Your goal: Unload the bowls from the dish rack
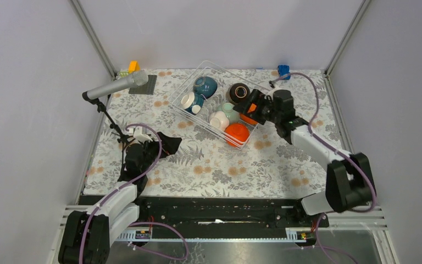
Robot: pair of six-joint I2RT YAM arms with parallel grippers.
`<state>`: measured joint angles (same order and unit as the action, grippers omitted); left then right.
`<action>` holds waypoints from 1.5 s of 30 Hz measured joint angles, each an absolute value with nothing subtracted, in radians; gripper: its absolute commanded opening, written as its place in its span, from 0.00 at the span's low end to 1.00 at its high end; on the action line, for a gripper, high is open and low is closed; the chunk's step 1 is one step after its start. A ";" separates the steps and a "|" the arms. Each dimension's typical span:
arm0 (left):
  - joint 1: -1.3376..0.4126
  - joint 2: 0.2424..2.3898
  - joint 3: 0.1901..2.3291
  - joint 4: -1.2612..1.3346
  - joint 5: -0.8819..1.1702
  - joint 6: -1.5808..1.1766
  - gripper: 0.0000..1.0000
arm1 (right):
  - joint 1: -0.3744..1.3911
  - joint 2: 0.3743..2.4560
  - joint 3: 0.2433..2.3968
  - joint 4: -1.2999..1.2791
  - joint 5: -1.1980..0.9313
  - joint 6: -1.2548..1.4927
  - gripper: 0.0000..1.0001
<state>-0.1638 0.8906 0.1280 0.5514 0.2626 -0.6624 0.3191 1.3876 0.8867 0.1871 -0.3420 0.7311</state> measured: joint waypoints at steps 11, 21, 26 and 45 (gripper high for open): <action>-0.164 0.889 0.124 0.570 0.302 -0.658 0.99 | 0.478 1.823 1.216 0.306 -0.368 0.815 0.90; -0.164 0.889 0.122 0.579 0.326 -0.654 0.99 | 0.508 2.043 1.426 0.335 -0.368 0.873 0.88; -0.164 0.876 0.121 0.579 0.332 -0.652 0.99 | 0.527 2.118 1.511 0.323 -0.362 0.884 0.88; -0.164 0.865 0.121 0.578 0.334 -0.648 0.99 | 0.574 2.254 1.604 0.447 -0.380 0.996 0.59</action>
<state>-0.1638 0.8650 0.1215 0.5777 0.3336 -0.6476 0.5743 2.2539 1.6035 0.4473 -0.3801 0.9958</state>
